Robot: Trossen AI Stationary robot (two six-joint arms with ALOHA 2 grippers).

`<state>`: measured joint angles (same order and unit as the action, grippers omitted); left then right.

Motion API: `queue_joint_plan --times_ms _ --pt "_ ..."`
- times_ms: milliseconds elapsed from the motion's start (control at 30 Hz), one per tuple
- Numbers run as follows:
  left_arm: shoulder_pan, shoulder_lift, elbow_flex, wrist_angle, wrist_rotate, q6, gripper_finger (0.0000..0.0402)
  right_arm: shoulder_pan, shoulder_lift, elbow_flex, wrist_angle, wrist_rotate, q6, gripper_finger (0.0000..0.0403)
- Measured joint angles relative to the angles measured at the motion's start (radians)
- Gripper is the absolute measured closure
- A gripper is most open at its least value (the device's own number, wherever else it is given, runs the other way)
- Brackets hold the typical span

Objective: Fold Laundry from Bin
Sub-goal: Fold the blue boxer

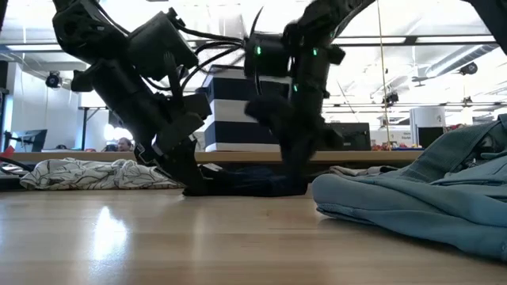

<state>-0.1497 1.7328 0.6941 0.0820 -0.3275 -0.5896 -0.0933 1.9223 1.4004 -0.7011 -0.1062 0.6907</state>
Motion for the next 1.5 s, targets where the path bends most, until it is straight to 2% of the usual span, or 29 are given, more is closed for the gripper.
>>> queue_joint_plan --times_ms 233,367,533,633,733,833,967,1133,1233,1367,1500 --pt "-0.012 -0.040 -0.004 -0.020 0.037 -0.038 0.0401 -0.005 0.000 -0.045 -0.015 -0.008 -0.012 0.0390" --pt "-0.010 -0.158 -0.006 -0.029 0.050 -0.049 0.0401 -0.008 -0.048 -0.015 -0.021 -0.058 -0.021 0.0390" --pt "0.028 -0.336 -0.003 -0.057 0.041 -0.023 0.0401 -0.048 -0.164 0.001 0.025 -0.050 -0.052 0.0391" --pt "0.083 -0.376 -0.003 -0.025 0.021 0.031 0.0401 -0.102 -0.175 -0.011 0.081 -0.028 -0.087 0.0391" --pt "0.153 -0.332 -0.002 0.006 0.034 0.058 0.0401 -0.166 -0.135 -0.011 0.149 -0.029 -0.109 0.0391" --pt "0.188 -0.238 -0.002 0.066 0.085 0.058 0.0401 -0.217 -0.062 -0.012 0.213 -0.028 -0.125 0.0391" --pt "0.170 -0.087 -0.002 0.116 0.177 0.046 0.0401 -0.265 0.020 -0.012 0.278 -0.035 -0.129 0.0391" --pt "0.130 0.038 0.005 0.141 0.207 0.002 0.0401 -0.327 0.065 -0.012 0.272 -0.039 -0.133 0.0391" --pt "0.115 0.050 0.005 0.142 0.216 -0.013 0.0401 -0.352 0.049 -0.012 0.270 -0.042 -0.134 0.0391" --pt "0.115 0.025 0.002 0.134 0.217 -0.014 0.0401 -0.374 0.018 0.012 0.277 -0.104 -0.142 0.0391" --pt "0.132 -0.022 -0.003 0.107 0.213 -0.015 0.0401 -0.376 0.012 0.028 0.291 -0.099 -0.160 0.0391"
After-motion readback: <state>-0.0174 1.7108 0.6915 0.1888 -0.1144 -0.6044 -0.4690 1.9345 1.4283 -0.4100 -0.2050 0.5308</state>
